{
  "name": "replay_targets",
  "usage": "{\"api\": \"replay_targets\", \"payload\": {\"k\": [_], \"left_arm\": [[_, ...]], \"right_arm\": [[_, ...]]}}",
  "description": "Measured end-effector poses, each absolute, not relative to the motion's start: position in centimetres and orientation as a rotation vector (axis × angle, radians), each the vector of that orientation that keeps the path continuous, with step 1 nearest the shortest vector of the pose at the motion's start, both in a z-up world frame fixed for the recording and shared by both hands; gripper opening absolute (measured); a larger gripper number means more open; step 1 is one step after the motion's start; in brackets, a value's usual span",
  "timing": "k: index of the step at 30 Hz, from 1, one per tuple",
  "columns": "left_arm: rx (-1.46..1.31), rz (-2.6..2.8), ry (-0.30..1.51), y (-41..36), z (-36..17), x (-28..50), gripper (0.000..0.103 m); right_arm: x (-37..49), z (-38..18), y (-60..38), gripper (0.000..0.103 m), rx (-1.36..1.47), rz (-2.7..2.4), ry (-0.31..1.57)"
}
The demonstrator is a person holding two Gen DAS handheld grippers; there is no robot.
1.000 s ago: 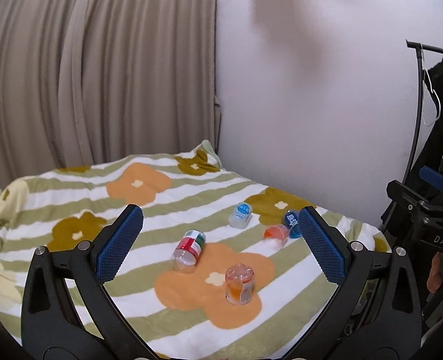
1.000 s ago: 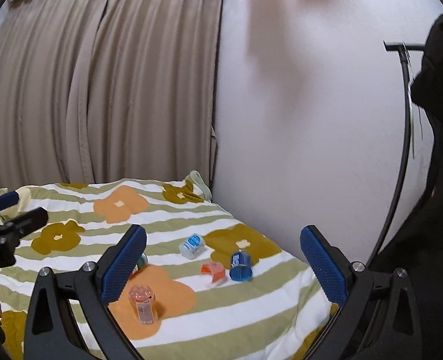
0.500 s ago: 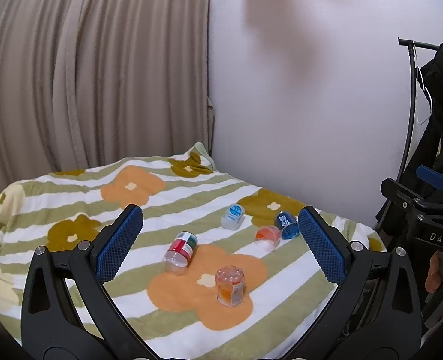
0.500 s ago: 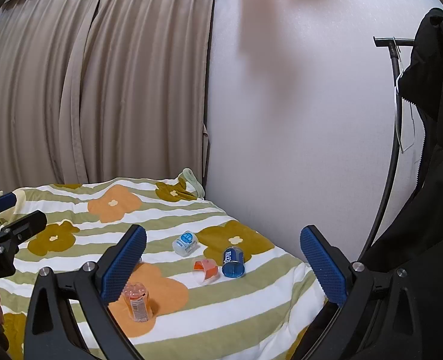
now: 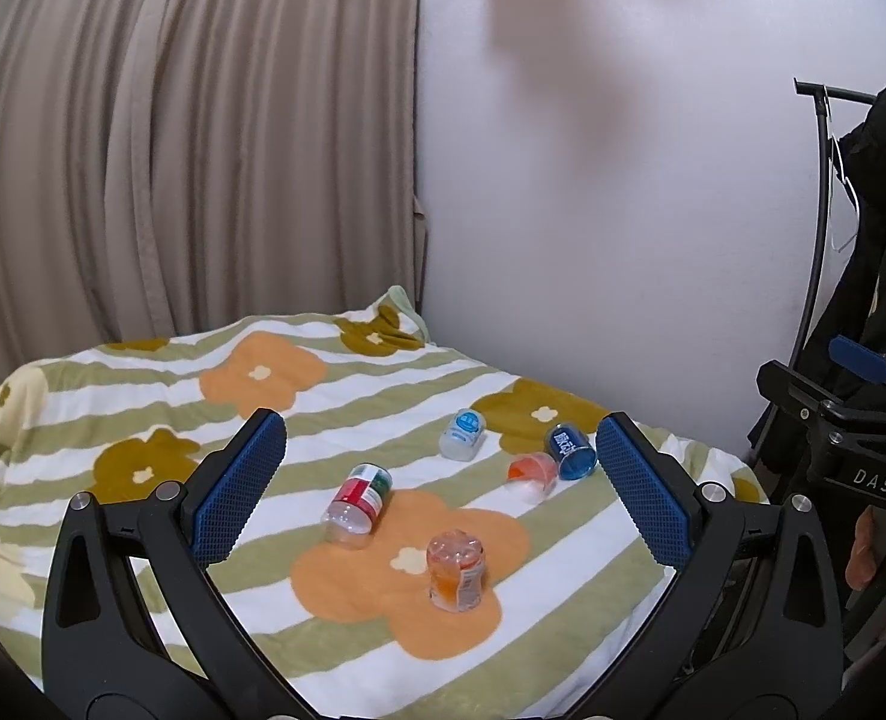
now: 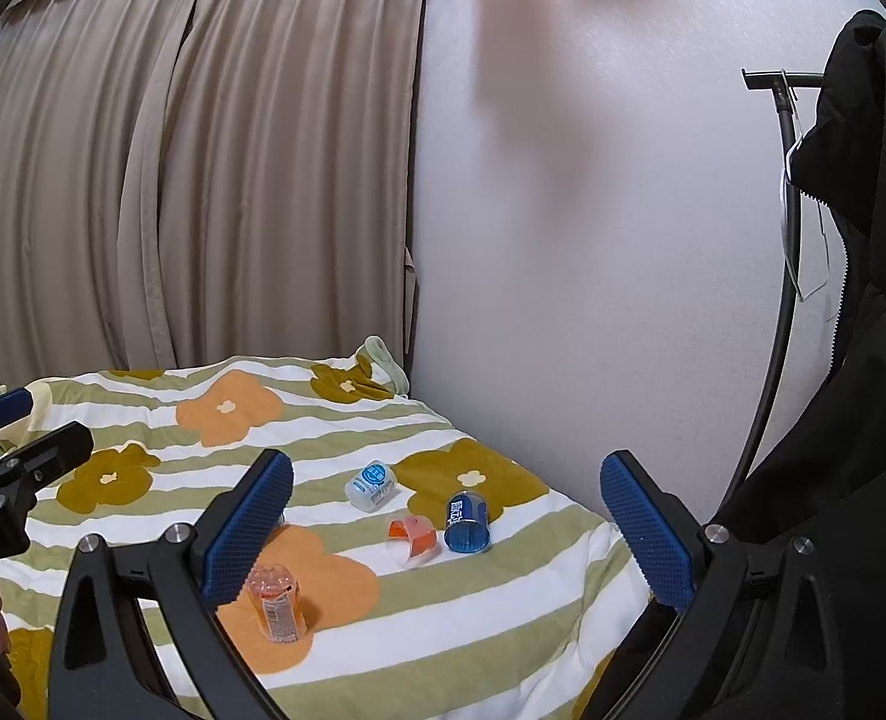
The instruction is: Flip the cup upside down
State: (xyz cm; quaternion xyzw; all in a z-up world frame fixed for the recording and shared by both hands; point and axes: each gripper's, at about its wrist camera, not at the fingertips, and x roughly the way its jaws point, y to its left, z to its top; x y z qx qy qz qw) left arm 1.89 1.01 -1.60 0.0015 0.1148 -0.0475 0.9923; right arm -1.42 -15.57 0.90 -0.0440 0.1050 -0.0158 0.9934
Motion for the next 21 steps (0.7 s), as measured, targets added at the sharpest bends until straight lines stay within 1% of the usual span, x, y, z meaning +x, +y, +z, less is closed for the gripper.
{"api": "replay_targets", "payload": {"k": [21], "left_arm": [[0.012,-0.075,0.217,1.2,-1.73,2.02,0.103]], "right_arm": [[-1.95,0.86,-14.74,0.102,-0.079,-0.045,0.219]]}}
